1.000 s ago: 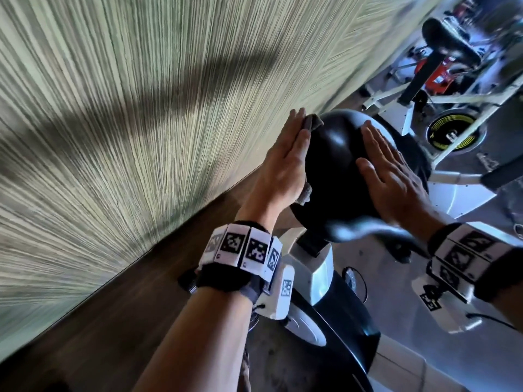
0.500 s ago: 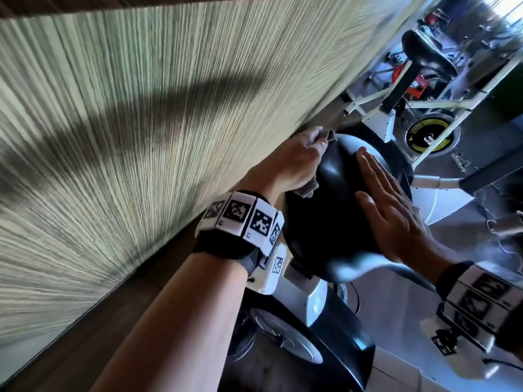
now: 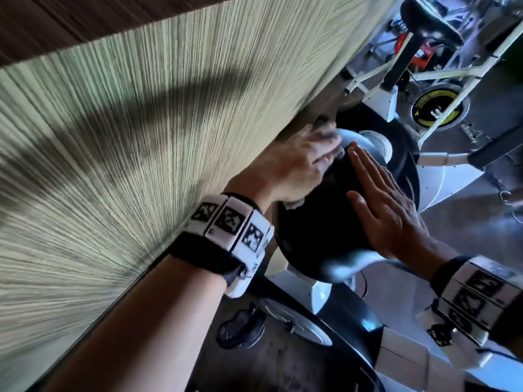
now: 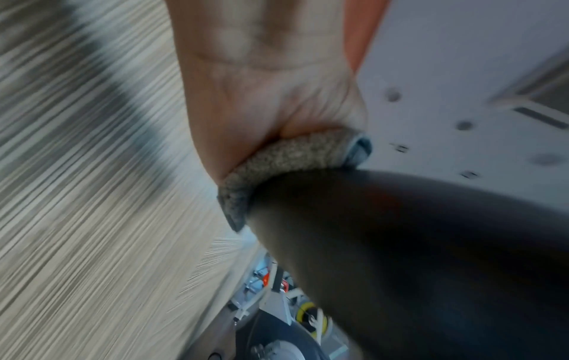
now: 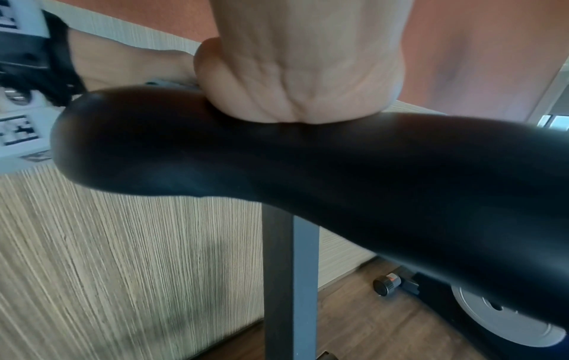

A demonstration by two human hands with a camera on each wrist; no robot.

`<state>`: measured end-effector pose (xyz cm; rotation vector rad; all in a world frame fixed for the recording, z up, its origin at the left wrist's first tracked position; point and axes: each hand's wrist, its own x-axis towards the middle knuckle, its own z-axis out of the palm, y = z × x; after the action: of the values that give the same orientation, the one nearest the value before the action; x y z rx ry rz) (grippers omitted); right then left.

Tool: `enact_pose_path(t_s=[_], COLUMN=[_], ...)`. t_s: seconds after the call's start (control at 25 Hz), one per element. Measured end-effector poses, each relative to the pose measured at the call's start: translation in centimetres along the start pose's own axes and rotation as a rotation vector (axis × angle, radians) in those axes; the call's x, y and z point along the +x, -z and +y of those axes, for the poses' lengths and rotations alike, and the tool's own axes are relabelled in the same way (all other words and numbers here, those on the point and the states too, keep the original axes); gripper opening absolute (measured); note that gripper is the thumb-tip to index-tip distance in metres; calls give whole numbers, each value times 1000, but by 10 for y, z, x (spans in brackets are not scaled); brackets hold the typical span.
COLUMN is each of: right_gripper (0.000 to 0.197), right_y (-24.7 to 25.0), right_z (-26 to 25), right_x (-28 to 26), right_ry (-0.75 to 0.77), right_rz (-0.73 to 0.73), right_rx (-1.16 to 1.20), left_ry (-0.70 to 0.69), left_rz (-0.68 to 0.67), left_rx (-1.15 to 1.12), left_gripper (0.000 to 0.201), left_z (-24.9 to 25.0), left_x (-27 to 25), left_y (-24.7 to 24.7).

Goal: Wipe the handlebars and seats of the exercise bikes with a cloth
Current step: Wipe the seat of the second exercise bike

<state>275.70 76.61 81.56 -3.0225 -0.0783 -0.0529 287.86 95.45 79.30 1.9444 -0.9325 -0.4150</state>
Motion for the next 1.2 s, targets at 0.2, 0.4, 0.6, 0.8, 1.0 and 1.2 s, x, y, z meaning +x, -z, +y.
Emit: enact_pose_path(t_s=[0.2, 0.4, 0.6, 0.8, 1.0, 1.2], right_gripper=[73, 79, 84, 86, 80, 52], right_y=[1, 3, 2, 1, 7, 21], right_z=[-1, 0, 0, 1, 4, 4], right_x=[0, -1, -1, -3, -12, -24], right_ry=[-2, 27, 31, 27, -8, -156], right_rz=[-20, -41, -2, 58, 289, 587], right_rx=[15, -54, -15, 141, 305, 709], left_ry=[-188, 156, 308, 270, 160, -97], left_rz=[10, -39, -81, -202, -273, -374], left_rx=[213, -114, 78, 282, 441, 753], left_gripper=[51, 48, 49, 48, 52, 64], left_z=[-2, -7, 13, 16, 30, 50], left_x=[-38, 10, 45, 94, 108, 115], left_y=[-7, 11, 12, 0, -9, -31])
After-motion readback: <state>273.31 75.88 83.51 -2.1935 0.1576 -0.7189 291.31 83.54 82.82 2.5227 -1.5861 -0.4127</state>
